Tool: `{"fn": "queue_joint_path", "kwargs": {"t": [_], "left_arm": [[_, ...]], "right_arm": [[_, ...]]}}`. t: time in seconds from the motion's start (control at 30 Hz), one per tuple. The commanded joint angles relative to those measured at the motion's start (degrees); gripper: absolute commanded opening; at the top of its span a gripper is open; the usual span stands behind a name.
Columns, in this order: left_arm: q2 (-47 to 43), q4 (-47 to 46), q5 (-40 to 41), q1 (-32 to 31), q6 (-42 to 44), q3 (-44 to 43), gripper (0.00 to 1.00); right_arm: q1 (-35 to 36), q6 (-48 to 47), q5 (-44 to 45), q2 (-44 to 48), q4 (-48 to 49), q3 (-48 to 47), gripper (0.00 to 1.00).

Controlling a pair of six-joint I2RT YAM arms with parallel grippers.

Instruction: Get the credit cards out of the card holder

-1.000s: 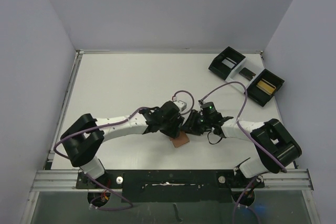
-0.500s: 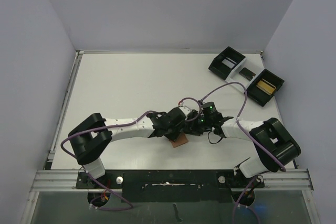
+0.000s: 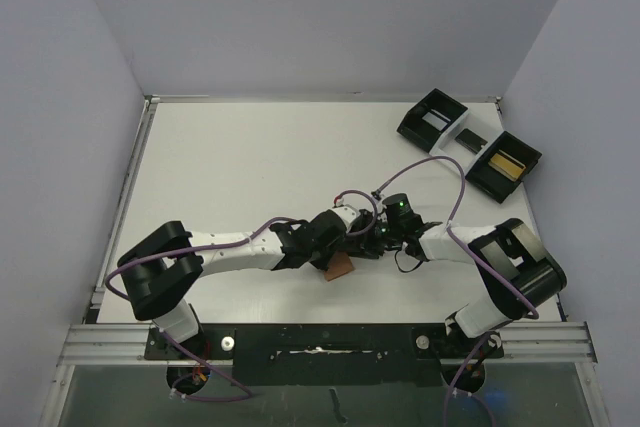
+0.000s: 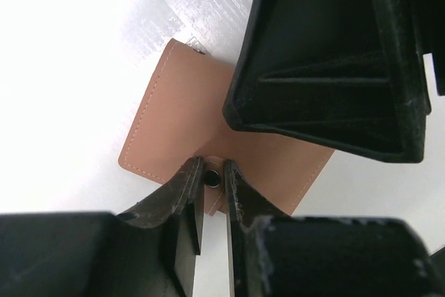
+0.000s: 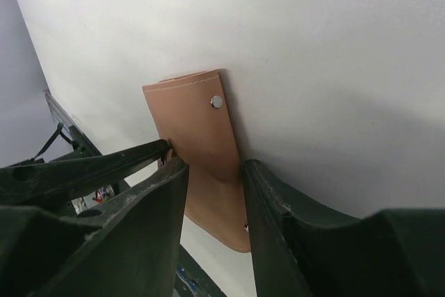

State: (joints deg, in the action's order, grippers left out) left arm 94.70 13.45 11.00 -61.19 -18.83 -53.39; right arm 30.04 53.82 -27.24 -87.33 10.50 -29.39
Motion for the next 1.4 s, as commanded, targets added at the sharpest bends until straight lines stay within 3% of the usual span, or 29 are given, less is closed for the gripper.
{"fn": "queue_joint_path", "kwargs": {"t": [0.0,0.13,0.37,0.63,0.87,0.97,1.17,1.37], "left_arm": [[-3.5,-3.4,0.7,0.0,-0.7,2.1,0.05],[-4.9,-4.4,2.6,0.0,-2.6,2.9,0.10],[-8.6,-2.7,10.6,0.2,-8.7,5.3,0.48],[-8.6,3.2,15.8,0.4,-17.0,5.3,0.67],[-11.7,3.3,15.0,0.5,-23.8,8.2,0.76],[-13.8,2.7,13.7,1.7,-26.1,10.0,0.86],[-16.9,-5.2,1.1,10.5,-27.7,15.5,0.86],[-18.0,-7.3,-1.0,12.0,-27.1,16.7,0.82]], "right_arm": [[0.3,-3.3,-0.7,-2.1,-1.3,1.0,0.37],[0.7,-4.5,1.7,-2.3,-5.3,-0.2,0.32],[0.7,-4.4,5.6,-0.5,-9.0,-0.8,0.33],[0.9,-4.2,6.4,1.8,-10.5,-2.0,0.35],[0.8,-5.8,10.9,5.8,-16.2,-6.3,0.37],[0.7,-6.8,14.2,7.5,-19.8,-8.9,0.38],[-2.1,-11.1,24.9,13.3,-28.6,-16.0,0.45],[-9.1,-17.0,41.7,13.2,-38.1,-27.1,0.51]]}}
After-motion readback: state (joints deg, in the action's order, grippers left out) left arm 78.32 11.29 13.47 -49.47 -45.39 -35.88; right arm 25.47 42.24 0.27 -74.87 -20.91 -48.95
